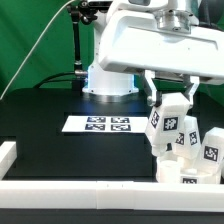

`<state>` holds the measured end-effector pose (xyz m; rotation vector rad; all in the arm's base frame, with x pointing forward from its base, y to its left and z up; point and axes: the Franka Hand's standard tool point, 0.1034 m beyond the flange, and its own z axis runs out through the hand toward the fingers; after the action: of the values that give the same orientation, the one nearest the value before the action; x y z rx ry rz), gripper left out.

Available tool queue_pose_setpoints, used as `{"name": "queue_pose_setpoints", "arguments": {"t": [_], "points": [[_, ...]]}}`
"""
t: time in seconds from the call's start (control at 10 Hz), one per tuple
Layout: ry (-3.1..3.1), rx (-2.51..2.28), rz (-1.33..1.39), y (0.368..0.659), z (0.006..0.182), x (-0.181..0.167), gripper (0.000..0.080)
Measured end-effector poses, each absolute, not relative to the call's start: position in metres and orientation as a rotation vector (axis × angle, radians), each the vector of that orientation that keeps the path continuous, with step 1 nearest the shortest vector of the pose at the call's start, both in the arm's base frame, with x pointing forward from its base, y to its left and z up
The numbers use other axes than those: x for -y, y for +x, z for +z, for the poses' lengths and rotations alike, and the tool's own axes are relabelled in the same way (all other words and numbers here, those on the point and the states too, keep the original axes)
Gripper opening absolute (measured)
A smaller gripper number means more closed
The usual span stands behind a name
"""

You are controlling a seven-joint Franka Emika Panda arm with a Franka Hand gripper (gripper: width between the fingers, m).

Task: Assemble stool

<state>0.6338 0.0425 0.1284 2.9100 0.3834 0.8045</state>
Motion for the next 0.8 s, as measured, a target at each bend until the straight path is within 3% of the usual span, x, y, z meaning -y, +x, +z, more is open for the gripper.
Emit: {"name": "queue_pose_setpoints", "arguments": {"t": [0.8], "points": [[2.873,-0.424,0.924,0.621,0.118,-0.067,0.0327]]}}
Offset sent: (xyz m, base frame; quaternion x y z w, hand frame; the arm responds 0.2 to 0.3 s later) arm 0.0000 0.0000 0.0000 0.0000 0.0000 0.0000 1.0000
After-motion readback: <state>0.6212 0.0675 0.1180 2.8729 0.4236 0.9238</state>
